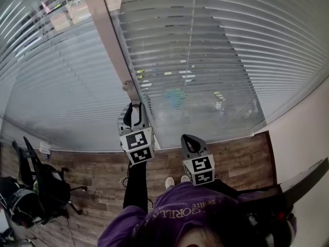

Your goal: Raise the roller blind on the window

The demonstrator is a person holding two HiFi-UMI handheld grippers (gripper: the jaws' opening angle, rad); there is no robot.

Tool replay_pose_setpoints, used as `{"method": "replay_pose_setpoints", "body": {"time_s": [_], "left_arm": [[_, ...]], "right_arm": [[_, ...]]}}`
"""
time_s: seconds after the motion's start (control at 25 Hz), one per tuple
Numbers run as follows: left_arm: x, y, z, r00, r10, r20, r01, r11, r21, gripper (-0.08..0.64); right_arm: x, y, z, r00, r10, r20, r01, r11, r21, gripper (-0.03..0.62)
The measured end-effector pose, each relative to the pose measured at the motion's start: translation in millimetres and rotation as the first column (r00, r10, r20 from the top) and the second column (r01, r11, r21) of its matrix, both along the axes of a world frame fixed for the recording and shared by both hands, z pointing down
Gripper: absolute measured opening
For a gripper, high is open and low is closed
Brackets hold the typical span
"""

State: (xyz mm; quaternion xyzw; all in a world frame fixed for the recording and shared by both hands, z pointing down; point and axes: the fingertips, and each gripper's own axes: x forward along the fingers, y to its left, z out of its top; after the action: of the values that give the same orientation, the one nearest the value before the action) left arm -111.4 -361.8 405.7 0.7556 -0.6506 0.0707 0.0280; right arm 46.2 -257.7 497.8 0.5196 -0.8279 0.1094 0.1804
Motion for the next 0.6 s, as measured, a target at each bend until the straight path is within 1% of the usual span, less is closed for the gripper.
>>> {"method": "replay_pose_setpoints", "body": {"time_s": [0.08,0.2,0.24,0.32,0.4,0.48,0.52,0.6], "left_arm": [[-1.9,-0.4,0.9,0.993,-0.007,-0.118,0.006,1.0,-0.014,0.124],[-2.8,-0.6,1.5,0.971,-0.02,-0.238,0.013,0.999,-0.034,0.124],[-2.9,-0.6,1.7,0.959,-0.025,-0.282,0.014,0.999,-0.043,0.124],[-3.4,-0.4,2.3,0.925,-0.042,-0.378,0.02,0.998,-0.061,0.124],[-4.0,-0.5,2.8,0.881,-0.065,-0.469,0.03,0.996,-0.081,0.124],[-4.5,-0.7,3.2,0.825,-0.088,-0.559,0.041,0.994,-0.097,0.124],[-4.9,-0.9,3.1,0.791,-0.096,-0.605,0.042,0.994,-0.103,0.124],[-5.9,-1.4,2.9,0.712,-0.104,-0.695,0.037,0.993,-0.111,0.124]], "right_arm": [[0.2,-0.3,0.4,1.0,0.001,0.001,-0.001,1.0,0.0,-0.003],[0.7,-0.6,0.6,1.0,0.003,0.001,-0.003,1.0,0.0,-0.003],[0.9,-0.5,0.7,1.0,0.004,0.002,-0.004,1.0,0.001,-0.004],[1.0,-0.2,0.8,1.0,0.005,0.001,-0.005,1.0,0.0,-0.005],[0.9,0.1,0.7,1.0,0.004,-0.002,-0.004,1.0,0.0,-0.003],[0.6,0.1,0.5,1.0,0.003,-0.001,-0.003,1.0,0.0,-0.003],[0.5,0.2,0.4,1.0,0.004,-0.001,-0.004,1.0,0.001,-0.005],[0.7,0.3,0.2,1.0,0.005,-0.001,-0.005,1.0,0.002,-0.003]]}}
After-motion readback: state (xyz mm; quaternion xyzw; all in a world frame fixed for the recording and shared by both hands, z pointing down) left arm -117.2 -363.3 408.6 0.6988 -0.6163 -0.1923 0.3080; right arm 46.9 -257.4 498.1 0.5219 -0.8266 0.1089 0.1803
